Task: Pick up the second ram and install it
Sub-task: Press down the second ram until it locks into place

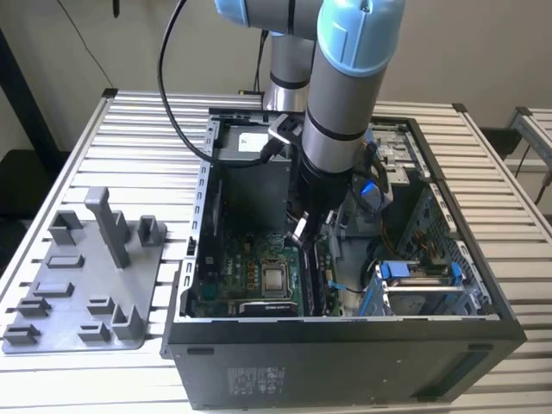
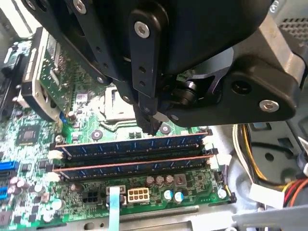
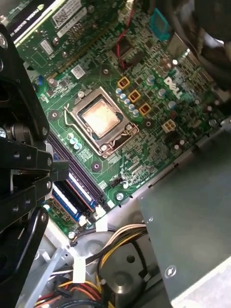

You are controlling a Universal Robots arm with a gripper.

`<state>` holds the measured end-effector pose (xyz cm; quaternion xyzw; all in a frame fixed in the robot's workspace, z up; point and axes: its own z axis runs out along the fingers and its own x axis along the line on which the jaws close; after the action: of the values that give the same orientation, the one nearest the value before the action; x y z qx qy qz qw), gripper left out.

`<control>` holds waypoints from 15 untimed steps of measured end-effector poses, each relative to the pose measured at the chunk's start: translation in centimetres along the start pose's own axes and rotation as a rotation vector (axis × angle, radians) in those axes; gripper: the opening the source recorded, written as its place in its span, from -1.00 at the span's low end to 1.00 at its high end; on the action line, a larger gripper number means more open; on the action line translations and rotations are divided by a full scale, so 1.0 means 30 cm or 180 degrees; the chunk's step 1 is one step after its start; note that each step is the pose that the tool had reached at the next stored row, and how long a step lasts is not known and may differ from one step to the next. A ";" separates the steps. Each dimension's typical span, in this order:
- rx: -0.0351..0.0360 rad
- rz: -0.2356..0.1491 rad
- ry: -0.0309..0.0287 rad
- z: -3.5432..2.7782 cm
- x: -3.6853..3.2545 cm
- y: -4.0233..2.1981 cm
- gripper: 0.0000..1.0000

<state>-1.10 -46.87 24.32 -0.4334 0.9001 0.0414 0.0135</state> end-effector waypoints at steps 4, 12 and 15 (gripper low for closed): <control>0.0000 -0.0235 0.0003 0.000 0.000 0.000 -0.79; 0.0001 -0.0697 0.0010 0.000 0.000 0.000 -0.79; 0.0010 -0.0871 0.0007 0.000 0.000 0.000 -0.79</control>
<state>-1.10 -46.87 24.32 -0.5522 0.8327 0.0373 0.0187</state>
